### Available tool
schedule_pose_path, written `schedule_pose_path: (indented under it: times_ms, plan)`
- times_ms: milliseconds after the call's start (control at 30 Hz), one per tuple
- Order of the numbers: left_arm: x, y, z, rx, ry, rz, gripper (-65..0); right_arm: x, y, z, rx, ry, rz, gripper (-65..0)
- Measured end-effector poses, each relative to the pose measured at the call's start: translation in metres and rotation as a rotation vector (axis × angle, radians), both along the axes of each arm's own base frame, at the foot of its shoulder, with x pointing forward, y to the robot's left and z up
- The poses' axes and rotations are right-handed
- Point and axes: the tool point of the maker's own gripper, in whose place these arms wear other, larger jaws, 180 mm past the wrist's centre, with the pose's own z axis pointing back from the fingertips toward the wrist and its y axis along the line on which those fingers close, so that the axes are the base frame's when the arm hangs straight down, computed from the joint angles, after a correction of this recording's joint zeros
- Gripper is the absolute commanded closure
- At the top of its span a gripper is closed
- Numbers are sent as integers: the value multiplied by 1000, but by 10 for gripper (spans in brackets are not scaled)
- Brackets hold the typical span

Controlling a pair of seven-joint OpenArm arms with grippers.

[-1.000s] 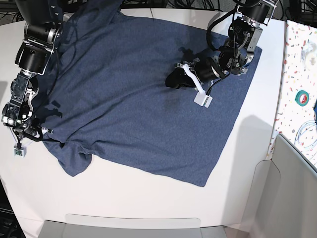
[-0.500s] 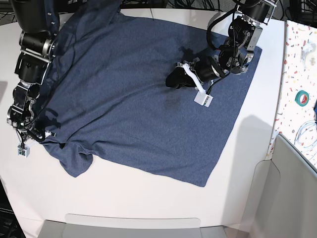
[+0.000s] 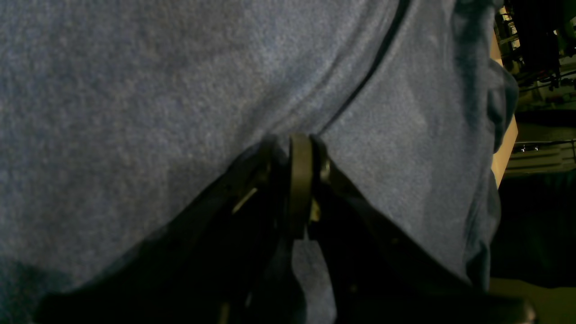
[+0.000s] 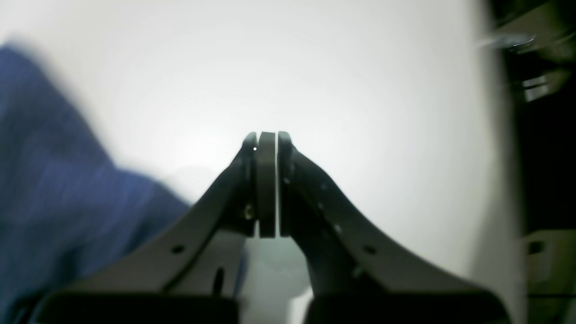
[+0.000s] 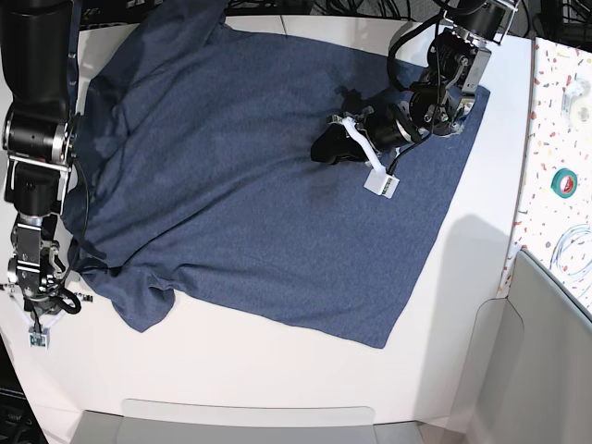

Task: Layout the t-shirt on the table in an organized manner, then fold the t-shirt properly

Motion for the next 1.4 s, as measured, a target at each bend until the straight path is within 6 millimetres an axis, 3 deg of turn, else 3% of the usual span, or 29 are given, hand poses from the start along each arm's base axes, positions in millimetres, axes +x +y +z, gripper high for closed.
schedule_pose_path:
  times_ms: [100, 233, 333, 467, 633, 767, 1033, 1300, 1400]
  plan:
    - [0, 0, 0, 0, -1, 0, -50, 9, 4, 9, -39, -18, 8, 0]
    - [0, 0, 0, 0, 0, 0, -50, 19, 35, 11, 69, -55, 27, 0]
    - [0, 0, 0, -1, 0, -1, -50, 6, 52, 7, 187, -27, 38, 0]
    - [0, 0, 0, -1, -2, 0, -50, -30, 65, -9, 308, 13, 49, 0]
    - [0, 1, 0, 0, -2, 0, -50, -82, 43, -17, 332, 2, -32, 0]
    - [0, 1, 0, 0, -3, 1, -50, -99, 28, -21, 328, -5, -69, 0]
    - [0, 1, 0, 0, -1, 1, -50, -109, 24, -67, 315, 45, -104, 0]
    - [0, 1, 0, 0, -1, 1, -50, -97, 32, -68, 304, 23, -90, 0]
    - [0, 2, 0, 0, -1, 1, -50, -92, 33, -51, 285, -9, -73, 0]
